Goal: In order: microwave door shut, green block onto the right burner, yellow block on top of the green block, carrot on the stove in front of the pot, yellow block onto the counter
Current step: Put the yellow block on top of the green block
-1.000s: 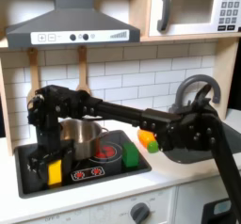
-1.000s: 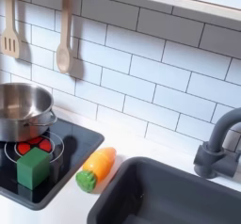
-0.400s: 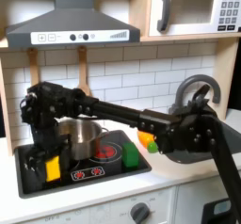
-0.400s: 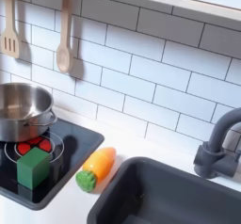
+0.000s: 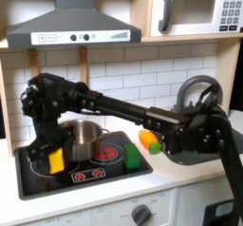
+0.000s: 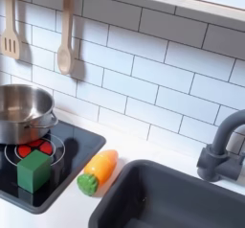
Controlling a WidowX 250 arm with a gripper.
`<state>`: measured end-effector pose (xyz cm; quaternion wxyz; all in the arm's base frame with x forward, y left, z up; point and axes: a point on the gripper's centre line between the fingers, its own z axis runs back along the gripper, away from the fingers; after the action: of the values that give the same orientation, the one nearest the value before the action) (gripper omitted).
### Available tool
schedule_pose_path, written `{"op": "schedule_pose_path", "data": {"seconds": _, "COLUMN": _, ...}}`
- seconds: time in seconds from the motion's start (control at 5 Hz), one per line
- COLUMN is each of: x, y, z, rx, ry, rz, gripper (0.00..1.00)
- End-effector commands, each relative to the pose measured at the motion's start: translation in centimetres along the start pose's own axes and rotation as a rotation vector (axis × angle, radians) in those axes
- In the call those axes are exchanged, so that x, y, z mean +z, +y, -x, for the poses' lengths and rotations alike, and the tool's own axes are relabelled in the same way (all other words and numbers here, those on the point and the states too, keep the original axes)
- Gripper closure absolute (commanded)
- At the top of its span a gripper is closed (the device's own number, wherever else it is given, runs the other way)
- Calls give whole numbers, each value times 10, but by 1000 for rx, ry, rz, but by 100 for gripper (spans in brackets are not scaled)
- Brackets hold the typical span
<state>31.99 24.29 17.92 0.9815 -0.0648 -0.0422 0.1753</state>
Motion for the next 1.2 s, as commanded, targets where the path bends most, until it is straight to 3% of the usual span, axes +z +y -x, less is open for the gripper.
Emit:
{"op": "schedule_pose_path", "data": {"seconds": 0.0, "x": 13, "y": -23, "z": 11, "rx": -45, "ry": -21, "rz": 40, "gripper": 100}}
{"op": "schedule_pose_path", "data": {"seconds": 1.0, "x": 6, "y": -76, "z": 35, "rx": -162, "ry": 15, "rz": 85, "gripper": 100}}
